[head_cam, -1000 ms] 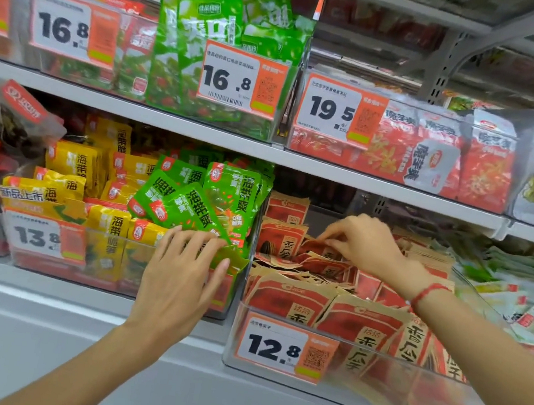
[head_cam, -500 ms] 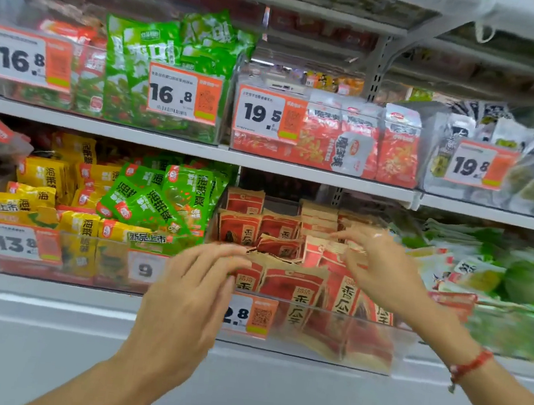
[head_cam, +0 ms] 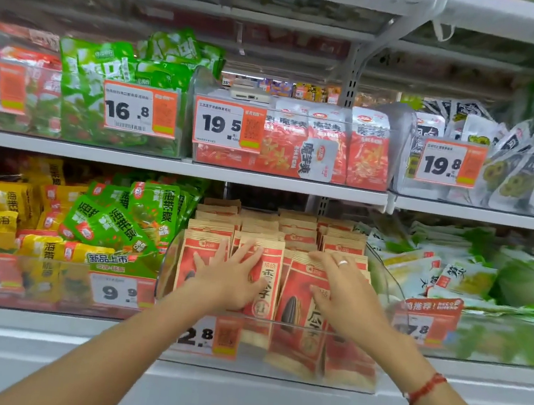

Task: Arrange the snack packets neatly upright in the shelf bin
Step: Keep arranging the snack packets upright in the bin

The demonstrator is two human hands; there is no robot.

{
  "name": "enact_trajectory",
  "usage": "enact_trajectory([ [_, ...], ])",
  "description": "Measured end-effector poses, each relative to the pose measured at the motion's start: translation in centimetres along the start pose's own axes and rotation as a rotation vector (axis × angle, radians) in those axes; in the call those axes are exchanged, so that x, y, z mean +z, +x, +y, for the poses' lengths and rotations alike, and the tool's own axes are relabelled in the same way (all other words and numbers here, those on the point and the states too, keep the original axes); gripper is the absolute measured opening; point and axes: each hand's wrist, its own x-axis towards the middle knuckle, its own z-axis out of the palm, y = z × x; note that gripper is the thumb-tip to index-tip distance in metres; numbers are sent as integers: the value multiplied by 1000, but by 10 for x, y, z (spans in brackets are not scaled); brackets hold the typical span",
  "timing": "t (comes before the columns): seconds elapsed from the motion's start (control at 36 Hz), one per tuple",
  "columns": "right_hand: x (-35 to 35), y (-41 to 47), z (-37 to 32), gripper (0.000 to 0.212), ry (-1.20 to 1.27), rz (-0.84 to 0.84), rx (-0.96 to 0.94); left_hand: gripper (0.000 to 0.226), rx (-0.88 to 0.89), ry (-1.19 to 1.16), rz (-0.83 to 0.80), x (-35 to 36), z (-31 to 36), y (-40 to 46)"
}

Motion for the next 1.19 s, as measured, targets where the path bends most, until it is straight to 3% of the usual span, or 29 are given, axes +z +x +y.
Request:
enact_trajectory([
  [0.17, -12, 8, 0, 30, 261, 59, 35, 73, -64, 73, -72, -5, 6, 23],
  [0.25, -29, 4, -4, 30, 441, -39, 3, 80, -56, 135, -95, 7, 12, 16],
  [0.42, -37, -5, -10, 31, 515, -84, 26, 95, 20, -27, -51, 3, 3, 7],
  [0.58, -34, -7, -13, 41, 625, -123, 361, 65, 59, -93, 138, -7, 3, -16],
  [0.67, -32, -13, -15, 34, 585, -185, 326, 47, 70, -120, 241, -12, -1, -38],
  [0.78, -32, -20, -20, 20, 541, 24, 211, 37, 74, -192, 332, -20, -6, -69],
  [0.92, -58, -40, -53, 16, 567, 399, -1, 32, 205, -623, 462, -7, -18, -97],
  [1.0, -68, -56, -77, 17, 710, 474, -39, 53, 259, -931, 466, 5, -18, -122],
  [1.08, -72, -65, -99, 12, 908, 439, -29, 73, 236, -1091, 468, 9, -13, -139],
  [1.19, -60, -74, -116, 18, 1189, 204, 116, 41, 207, -1299, 427, -1, -11, -150],
])
